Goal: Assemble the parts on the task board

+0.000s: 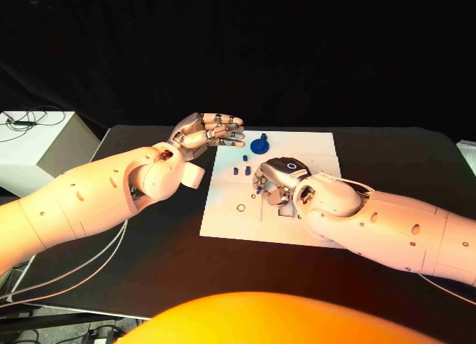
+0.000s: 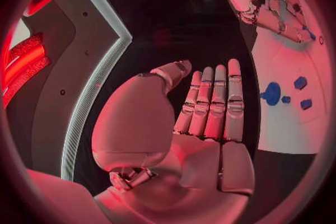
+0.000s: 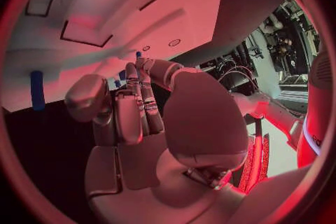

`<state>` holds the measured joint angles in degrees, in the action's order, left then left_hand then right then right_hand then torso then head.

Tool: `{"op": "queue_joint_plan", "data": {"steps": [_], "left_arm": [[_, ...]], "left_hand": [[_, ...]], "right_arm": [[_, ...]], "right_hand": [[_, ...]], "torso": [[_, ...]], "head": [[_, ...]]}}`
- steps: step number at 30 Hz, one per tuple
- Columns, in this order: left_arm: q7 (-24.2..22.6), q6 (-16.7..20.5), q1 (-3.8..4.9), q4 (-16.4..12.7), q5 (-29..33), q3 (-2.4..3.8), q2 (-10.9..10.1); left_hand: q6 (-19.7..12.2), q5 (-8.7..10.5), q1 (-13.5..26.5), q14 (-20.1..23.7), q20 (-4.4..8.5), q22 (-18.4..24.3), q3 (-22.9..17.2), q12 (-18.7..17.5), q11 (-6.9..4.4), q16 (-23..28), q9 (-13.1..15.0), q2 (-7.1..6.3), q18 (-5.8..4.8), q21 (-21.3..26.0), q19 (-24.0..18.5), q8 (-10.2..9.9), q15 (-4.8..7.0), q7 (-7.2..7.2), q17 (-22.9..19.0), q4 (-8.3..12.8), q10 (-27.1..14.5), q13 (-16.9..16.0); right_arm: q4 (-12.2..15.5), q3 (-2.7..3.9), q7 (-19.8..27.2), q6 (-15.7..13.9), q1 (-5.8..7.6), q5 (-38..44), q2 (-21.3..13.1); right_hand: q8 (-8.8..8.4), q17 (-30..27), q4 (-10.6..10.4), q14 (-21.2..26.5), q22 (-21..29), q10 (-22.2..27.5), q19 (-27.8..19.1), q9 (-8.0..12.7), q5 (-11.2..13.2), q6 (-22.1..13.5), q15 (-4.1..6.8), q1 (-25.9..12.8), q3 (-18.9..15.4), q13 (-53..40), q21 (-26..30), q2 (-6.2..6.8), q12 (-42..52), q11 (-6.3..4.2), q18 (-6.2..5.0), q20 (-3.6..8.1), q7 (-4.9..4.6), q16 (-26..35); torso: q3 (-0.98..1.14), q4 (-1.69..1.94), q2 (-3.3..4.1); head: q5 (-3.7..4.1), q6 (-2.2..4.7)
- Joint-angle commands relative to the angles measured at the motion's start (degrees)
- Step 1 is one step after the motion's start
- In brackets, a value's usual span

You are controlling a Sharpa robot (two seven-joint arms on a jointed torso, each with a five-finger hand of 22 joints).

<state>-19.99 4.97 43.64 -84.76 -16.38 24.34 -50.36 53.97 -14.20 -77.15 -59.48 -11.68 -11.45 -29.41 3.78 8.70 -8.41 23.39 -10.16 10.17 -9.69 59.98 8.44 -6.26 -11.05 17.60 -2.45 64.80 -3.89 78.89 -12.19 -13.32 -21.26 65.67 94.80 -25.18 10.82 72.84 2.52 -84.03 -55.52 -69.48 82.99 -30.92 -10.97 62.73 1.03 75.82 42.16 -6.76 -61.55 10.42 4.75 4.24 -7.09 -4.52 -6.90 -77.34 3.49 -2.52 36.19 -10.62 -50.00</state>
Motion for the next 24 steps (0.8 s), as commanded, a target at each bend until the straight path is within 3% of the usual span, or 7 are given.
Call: {"op": "queue_joint_plan", "data": {"steps": [1, 7, 24], "left_arm": [[-1.16, 0.06, -0.03, -0.07, -0.41, 0.03, 0.13], [-1.12, -0.01, -0.04, -0.02, -0.41, 0.04, 0.10], [-0.81, -0.48, -0.04, 0.07, -0.40, 0.04, 0.15]], "left_hand": [[0.06, 0.03, 0.46, -0.15, -0.22, 0.05, -0.06, -0.05, -0.08, 0.27, -0.10, -0.07, 0.08, 0.31, -0.01, -0.23, -0.36, -0.20, 0.09, -0.30, -0.42, -0.05], [0.07, 0.03, 0.46, -0.14, -0.23, 0.08, -0.06, -0.05, -0.08, 0.29, -0.10, -0.07, 0.08, 0.34, -0.02, -0.23, -0.37, -0.20, 0.09, -0.32, -0.42, -0.05], [0.09, 0.02, 0.43, -0.10, -0.29, 0.19, -0.07, -0.05, -0.08, 0.35, -0.12, -0.06, 0.09, 0.49, -0.06, -0.24, -0.39, -0.20, 0.10, -0.37, -0.42, -0.05]], "right_arm": [[0.14, 0.02, -0.62, 0.43, -0.14, 1.30, 0.14], [0.14, 0.01, -0.63, 0.49, -0.43, 1.35, 0.29], [0.27, 0.02, -0.72, 0.41, -0.82, 1.37, 0.84]], "right_hand": [[0.17, 0.01, 0.06, -2.45, -0.08, -1.35, 0.13, -0.05, -0.22, 0.24, 0.48, 0.01, 0.28, -0.04, -0.16, -0.44, 0.12, -0.81, 0.67, 0.47, -0.08, -0.28], [0.19, 0.04, 0.11, -2.46, -0.10, -1.40, 0.14, -0.07, -0.26, 0.26, 0.49, 0.00, 0.31, -0.04, -0.18, -0.42, 0.11, -0.82, 0.67, 0.48, -0.07, -0.30], [0.21, 0.05, 0.15, -2.46, -0.10, -1.46, 0.16, -0.10, -0.31, 0.25, 0.50, -0.05, 0.36, -0.02, -0.17, -0.42, 0.08, -0.82, 0.67, 0.49, -0.08, -0.32]], "torso": [[-0.10, 0.02, -0.02], [-0.10, -0.12, -0.05], [-0.08, -0.04, -0.03]], "head": [[-0.49, 0.00], [-0.77, 0.00], [-0.68, 0.00]]}}
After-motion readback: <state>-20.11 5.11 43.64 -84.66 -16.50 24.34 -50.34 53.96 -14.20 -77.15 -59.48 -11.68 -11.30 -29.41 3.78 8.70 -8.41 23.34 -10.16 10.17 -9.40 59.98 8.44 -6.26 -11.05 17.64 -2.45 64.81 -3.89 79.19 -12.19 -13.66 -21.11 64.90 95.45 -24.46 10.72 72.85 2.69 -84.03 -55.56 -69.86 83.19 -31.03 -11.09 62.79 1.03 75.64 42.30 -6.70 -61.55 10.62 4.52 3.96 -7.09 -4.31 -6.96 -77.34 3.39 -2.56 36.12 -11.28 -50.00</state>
